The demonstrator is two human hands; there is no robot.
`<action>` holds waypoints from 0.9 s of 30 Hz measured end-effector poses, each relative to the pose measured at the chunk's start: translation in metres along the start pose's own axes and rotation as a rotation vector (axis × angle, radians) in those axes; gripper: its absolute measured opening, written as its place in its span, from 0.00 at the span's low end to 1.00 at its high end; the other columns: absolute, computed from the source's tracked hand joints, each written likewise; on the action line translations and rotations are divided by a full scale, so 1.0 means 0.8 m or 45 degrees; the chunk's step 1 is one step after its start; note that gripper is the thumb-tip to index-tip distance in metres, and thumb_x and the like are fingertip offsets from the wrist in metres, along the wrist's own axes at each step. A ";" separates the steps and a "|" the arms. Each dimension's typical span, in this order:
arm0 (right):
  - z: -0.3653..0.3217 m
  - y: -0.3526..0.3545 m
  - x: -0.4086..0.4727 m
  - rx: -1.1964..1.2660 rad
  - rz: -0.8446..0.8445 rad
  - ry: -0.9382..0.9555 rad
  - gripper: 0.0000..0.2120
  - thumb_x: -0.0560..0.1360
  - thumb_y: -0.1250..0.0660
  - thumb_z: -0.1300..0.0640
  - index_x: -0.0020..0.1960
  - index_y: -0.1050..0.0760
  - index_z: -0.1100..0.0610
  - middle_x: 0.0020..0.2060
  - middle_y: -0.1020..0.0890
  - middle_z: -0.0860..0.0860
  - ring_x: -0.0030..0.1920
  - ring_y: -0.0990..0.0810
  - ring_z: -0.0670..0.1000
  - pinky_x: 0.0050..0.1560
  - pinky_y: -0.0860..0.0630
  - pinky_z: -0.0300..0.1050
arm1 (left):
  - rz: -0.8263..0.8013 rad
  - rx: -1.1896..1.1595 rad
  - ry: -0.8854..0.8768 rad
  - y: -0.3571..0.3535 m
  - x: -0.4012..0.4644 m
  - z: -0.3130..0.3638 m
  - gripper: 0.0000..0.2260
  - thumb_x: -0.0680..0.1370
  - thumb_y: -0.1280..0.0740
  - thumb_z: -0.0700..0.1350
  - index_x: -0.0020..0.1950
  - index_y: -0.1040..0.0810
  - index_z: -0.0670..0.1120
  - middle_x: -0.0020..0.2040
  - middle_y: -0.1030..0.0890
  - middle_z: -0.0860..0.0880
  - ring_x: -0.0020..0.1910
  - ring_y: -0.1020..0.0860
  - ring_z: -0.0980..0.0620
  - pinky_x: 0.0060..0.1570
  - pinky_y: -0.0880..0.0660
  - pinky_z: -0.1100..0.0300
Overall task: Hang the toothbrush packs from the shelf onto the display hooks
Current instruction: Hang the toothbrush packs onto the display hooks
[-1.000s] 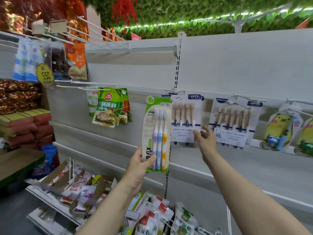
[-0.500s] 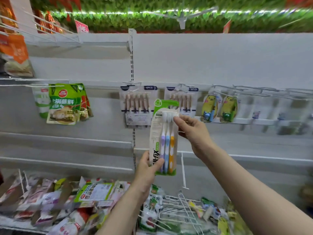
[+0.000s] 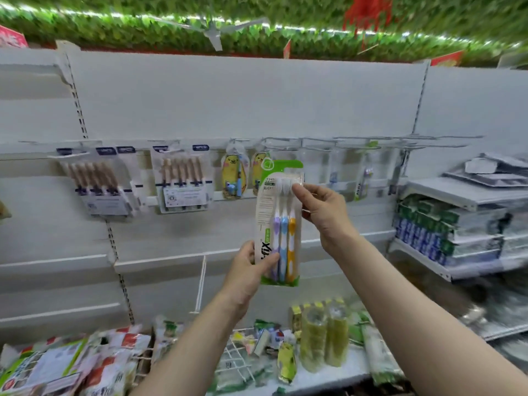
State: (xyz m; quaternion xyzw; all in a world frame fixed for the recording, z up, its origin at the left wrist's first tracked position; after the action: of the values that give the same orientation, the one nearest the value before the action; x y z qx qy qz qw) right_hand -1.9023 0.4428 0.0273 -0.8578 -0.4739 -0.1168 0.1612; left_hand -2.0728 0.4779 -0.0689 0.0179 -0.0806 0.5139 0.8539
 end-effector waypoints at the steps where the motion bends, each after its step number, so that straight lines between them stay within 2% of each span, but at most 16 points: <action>1: -0.002 0.025 0.010 -0.003 0.001 0.004 0.13 0.72 0.23 0.51 0.50 0.17 0.59 0.51 0.16 0.64 0.46 0.19 0.55 0.59 0.22 0.62 | -0.002 0.003 -0.006 -0.025 0.009 -0.001 0.08 0.77 0.29 0.41 0.56 0.22 0.48 0.49 0.14 0.50 0.52 0.17 0.49 0.51 0.22 0.54; 4: -0.006 0.106 0.044 -0.025 -0.023 0.012 0.15 0.72 0.23 0.50 0.53 0.17 0.59 0.50 0.14 0.61 0.48 0.18 0.55 0.57 0.22 0.60 | 0.030 -0.003 -0.024 -0.107 0.040 -0.009 0.09 0.77 0.29 0.41 0.56 0.21 0.47 0.49 0.14 0.50 0.51 0.17 0.49 0.51 0.22 0.56; 8: -0.018 0.224 0.088 -0.121 -0.047 -0.011 0.05 0.75 0.26 0.54 0.49 0.17 0.54 0.46 0.14 0.56 0.49 0.18 0.54 0.56 0.21 0.55 | 0.025 -0.041 -0.017 -0.234 0.076 -0.020 0.08 0.77 0.29 0.39 0.55 0.21 0.47 0.47 0.14 0.50 0.50 0.17 0.50 0.44 0.23 0.63; 12: -0.033 0.338 0.134 -0.211 -0.033 0.020 0.11 0.75 0.26 0.52 0.55 0.17 0.55 0.49 0.13 0.53 0.54 0.16 0.54 0.56 0.20 0.51 | 0.048 -0.052 -0.035 -0.348 0.107 -0.022 0.08 0.77 0.30 0.39 0.55 0.22 0.46 0.49 0.15 0.48 0.46 0.18 0.55 0.39 0.24 0.70; 14: -0.030 0.376 0.152 -0.208 -0.012 0.019 0.11 0.74 0.25 0.51 0.55 0.17 0.55 0.49 0.13 0.54 0.54 0.16 0.56 0.56 0.20 0.52 | 0.053 -0.050 -0.023 -0.387 0.119 -0.030 0.08 0.77 0.29 0.40 0.56 0.21 0.47 0.48 0.14 0.50 0.47 0.17 0.55 0.40 0.24 0.69; 17: -0.017 0.410 0.178 -0.182 -0.001 -0.021 0.12 0.74 0.24 0.51 0.54 0.17 0.55 0.49 0.13 0.56 0.54 0.16 0.58 0.60 0.20 0.57 | 0.054 -0.030 0.026 -0.424 0.139 -0.041 0.08 0.77 0.29 0.41 0.55 0.20 0.48 0.48 0.14 0.51 0.49 0.17 0.53 0.43 0.25 0.65; 21: -0.009 0.433 0.216 -0.150 0.023 -0.033 0.16 0.73 0.24 0.50 0.57 0.19 0.57 0.51 0.14 0.56 0.54 0.15 0.56 0.60 0.20 0.56 | 0.091 -0.017 0.014 -0.441 0.175 -0.038 0.08 0.77 0.28 0.42 0.55 0.20 0.49 0.48 0.14 0.52 0.48 0.17 0.54 0.43 0.24 0.65; 24: -0.001 0.436 0.238 -0.137 0.026 -0.052 0.15 0.75 0.25 0.52 0.58 0.20 0.58 0.51 0.15 0.58 0.52 0.15 0.55 0.58 0.19 0.53 | 0.077 -0.006 0.032 -0.451 0.197 -0.044 0.08 0.77 0.28 0.43 0.56 0.19 0.50 0.49 0.14 0.52 0.50 0.17 0.54 0.46 0.23 0.62; 27: 0.006 0.434 0.264 -0.129 0.032 -0.059 0.15 0.76 0.27 0.53 0.60 0.20 0.60 0.51 0.15 0.58 0.48 0.16 0.52 0.53 0.18 0.47 | 0.098 -0.035 0.012 -0.454 0.224 -0.045 0.08 0.77 0.28 0.43 0.55 0.20 0.51 0.49 0.14 0.52 0.50 0.17 0.54 0.44 0.23 0.64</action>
State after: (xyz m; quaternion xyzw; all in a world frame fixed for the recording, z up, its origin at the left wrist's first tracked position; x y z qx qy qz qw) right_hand -1.4964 0.4352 0.0402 -0.8731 -0.4603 -0.1186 0.1081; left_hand -1.6666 0.4676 -0.0576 0.0008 -0.0843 0.5452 0.8341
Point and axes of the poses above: each hand's wrist, its own x-axis towards the middle knuckle, its own y-axis out of the back of the hand, z = x × y, the point moved 8 cm from there along x, towards the middle knuckle
